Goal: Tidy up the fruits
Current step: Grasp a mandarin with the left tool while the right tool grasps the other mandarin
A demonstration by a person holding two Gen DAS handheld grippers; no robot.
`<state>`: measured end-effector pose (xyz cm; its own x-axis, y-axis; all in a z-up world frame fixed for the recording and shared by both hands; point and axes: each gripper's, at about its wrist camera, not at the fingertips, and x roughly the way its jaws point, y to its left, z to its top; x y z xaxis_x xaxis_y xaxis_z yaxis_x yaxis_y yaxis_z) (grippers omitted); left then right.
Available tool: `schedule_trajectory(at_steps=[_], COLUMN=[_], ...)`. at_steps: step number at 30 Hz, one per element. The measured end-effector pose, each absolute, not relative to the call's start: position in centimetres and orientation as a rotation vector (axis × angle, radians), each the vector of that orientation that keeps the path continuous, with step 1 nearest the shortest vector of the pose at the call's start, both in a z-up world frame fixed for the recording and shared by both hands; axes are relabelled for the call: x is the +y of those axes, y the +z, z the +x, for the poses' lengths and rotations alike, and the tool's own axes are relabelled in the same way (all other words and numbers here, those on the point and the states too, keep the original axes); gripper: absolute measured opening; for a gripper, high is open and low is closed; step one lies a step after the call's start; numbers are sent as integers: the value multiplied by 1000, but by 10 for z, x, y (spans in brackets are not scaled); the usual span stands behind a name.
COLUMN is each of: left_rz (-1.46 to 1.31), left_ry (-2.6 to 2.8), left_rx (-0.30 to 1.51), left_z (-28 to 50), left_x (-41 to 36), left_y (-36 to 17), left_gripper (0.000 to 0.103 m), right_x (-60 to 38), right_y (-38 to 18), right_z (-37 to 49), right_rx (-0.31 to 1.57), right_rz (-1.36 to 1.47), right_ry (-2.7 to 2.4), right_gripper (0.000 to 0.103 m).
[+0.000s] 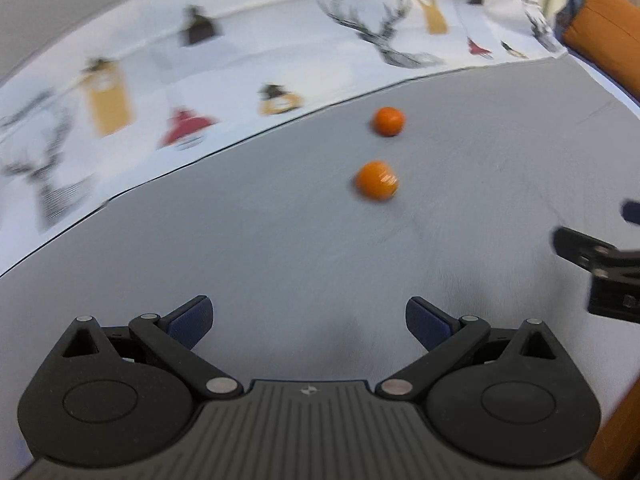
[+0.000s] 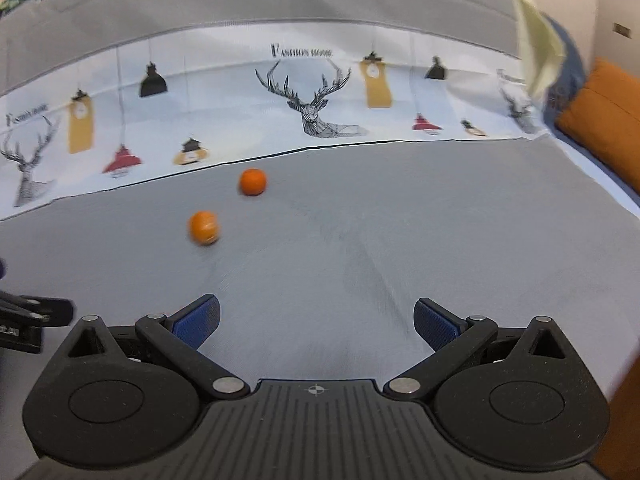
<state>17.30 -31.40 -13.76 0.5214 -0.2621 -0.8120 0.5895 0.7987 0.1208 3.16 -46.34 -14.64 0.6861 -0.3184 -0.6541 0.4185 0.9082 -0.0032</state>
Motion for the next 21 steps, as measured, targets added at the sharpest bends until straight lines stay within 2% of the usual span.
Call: schedule_trajectory(at_steps=[3, 8, 17, 18, 19, 20, 21], left_rz=[395, 457, 474, 472, 468, 473, 491], left_ry=[-573, -634, -749, -747, -757, -774, -795], left_rx=[916, 863, 783, 779, 769, 755, 737], left_z=[214, 256, 283, 284, 282, 277, 270], left_x=[-357, -407, -397, -397, -396, -395, -396], left_y=[-167, -202, -210, -209, -207, -204, -201], left_gripper=[103, 103, 102, 100, 88, 69, 54], right_x=[-498, -536, -540, -537, -535, -532, -530], right_y=[-178, -227, -238, -237, -237, -238, -238], right_z=[83, 155, 247, 251, 256, 259, 261], right_rx=[721, 734, 657, 654, 651, 646, 643], right_rz=[121, 123, 48, 50, 49, 46, 42], right_ry=[-399, -305, -130, -121, -116, -113, -113], right_gripper=[102, 102, 102, 102, 102, 102, 102])
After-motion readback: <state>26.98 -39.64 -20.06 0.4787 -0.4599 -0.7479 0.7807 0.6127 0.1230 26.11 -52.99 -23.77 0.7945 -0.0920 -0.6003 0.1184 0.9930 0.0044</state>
